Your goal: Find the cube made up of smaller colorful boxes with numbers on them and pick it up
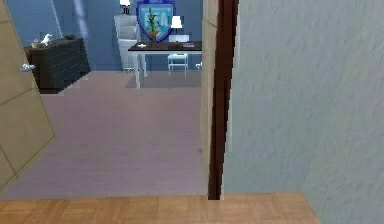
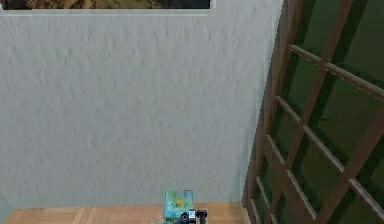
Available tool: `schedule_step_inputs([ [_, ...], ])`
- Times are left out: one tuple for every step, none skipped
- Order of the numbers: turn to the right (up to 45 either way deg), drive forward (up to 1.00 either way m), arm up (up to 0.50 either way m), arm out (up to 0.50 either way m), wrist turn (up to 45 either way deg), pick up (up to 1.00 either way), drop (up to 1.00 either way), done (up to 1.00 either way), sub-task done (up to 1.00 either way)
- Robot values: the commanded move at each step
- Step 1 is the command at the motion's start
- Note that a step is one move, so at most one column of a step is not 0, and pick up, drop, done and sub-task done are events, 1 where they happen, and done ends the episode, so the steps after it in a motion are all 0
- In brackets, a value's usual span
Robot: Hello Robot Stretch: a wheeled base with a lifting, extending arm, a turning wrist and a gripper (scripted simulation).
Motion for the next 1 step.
schedule_step_inputs([
  [0.0,0.00,0.00,0.00,45.0,0.00,0.00,0.00,0.00],
])
